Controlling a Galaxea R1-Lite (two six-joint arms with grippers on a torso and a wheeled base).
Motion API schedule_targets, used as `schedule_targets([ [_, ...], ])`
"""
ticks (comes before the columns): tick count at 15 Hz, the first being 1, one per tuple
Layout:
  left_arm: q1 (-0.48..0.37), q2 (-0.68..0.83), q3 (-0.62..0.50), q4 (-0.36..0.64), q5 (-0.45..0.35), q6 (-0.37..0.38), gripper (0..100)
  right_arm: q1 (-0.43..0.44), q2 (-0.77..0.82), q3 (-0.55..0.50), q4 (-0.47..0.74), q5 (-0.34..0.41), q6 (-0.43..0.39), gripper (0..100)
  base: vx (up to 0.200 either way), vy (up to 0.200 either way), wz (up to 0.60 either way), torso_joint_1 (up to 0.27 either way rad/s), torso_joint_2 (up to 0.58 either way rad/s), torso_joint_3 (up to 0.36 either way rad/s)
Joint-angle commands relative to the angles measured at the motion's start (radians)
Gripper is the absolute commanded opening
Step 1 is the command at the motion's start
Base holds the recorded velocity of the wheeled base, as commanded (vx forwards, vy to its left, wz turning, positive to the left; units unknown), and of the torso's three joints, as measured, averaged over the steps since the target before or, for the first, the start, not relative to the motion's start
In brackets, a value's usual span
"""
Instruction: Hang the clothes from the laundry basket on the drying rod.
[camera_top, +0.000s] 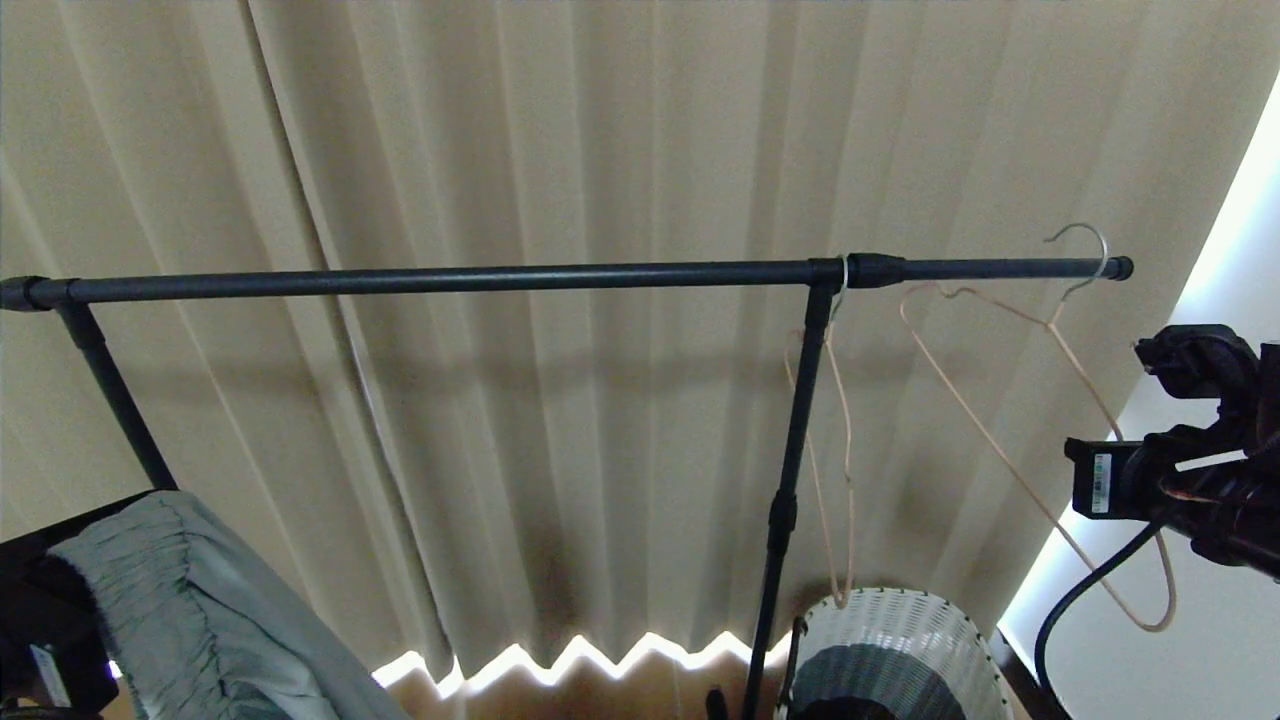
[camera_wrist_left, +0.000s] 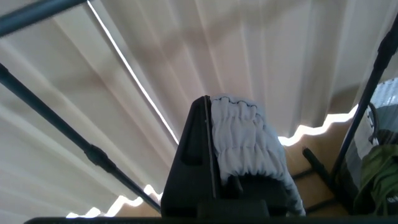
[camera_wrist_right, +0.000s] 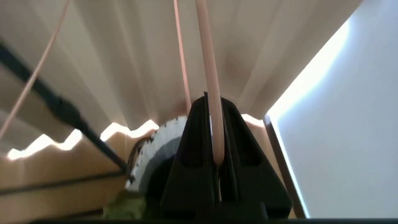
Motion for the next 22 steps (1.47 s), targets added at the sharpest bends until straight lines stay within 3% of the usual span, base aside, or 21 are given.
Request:
schedule_targets([
  [1,0.0,0.003,0.001,0.0,0.001,0.0,0,0.012,-0.051,0.04,-0.004,0.0,-0.013,0,-0.2,0.0,0.0,0.017,0.01,0.002],
  [9,0.0,0.004,0.011,0.0,0.001,0.008,0,0.014,-0.106,0.094,-0.008,0.012,-0.013,0,-0.2,0.0,0.0,-0.004,0.0,0.004],
  [11,-0.001,0.003,0.013,0.0,0.001,0.009,0,0.015,-0.128,0.107,-0.01,0.031,-0.013,0,0.0,0.0,0.0,0.0,0.0,0.0],
  [16,-0.001,0.004,0.025,-0.008,0.0,0.023,0,0.041,-0.232,0.129,-0.011,0.212,-0.01,0,0.0,0.0,0.0,0.0,0.0,0.0],
  [20,0.0,0.013,0.022,-0.006,0.001,0.024,0,0.127,-0.292,0.154,-0.011,0.251,-0.01,0,0.0,0.0,0.0,0.0,0.0,0.0],
  [22,0.0,0.018,0.022,-0.008,0.001,0.024,0,0.152,-0.303,0.157,-0.008,0.253,-0.012,0,0.0,0.2,0.0,0.005,0.0,0.002],
])
